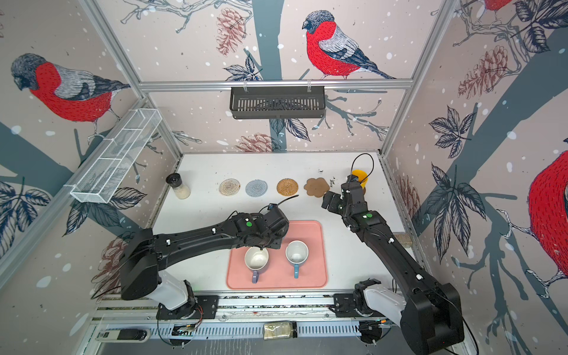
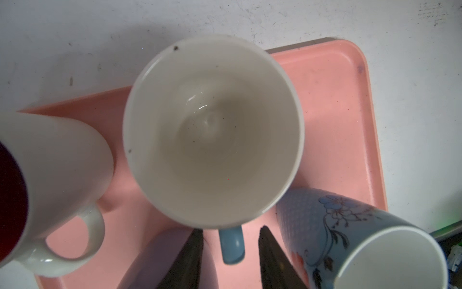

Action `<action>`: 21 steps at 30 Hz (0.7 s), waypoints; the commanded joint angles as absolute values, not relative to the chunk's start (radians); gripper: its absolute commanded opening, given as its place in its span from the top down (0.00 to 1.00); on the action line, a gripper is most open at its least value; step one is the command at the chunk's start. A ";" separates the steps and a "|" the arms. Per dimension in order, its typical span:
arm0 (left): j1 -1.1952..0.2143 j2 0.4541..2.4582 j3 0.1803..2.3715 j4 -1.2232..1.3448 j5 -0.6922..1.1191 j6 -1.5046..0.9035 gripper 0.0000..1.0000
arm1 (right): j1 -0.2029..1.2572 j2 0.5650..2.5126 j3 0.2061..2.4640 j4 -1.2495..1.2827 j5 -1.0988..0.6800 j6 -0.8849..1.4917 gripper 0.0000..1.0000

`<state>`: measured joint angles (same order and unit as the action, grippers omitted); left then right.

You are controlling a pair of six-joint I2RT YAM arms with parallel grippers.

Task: Place cups on coasters
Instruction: Pick up the cup from the tray.

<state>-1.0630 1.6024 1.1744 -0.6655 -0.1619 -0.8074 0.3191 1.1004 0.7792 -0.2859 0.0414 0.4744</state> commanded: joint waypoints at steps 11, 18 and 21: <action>-1.063 1.688 1.221 -0.687 -0.189 -0.783 0.71 | 0.327 1.091 0.776 -0.270 0.032 0.483 0.07; -1.062 1.695 1.232 -0.697 -0.192 -0.781 0.84 | 0.331 1.089 0.768 -0.256 0.024 0.481 0.07; -1.062 1.705 1.244 -0.716 -0.196 -0.778 0.90 | 0.332 1.085 0.766 -0.253 0.028 0.481 0.07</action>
<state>-1.0630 1.6981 1.2324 -0.6922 -0.1833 -0.7845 0.3290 1.0927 0.7677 -0.2848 0.0330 0.4744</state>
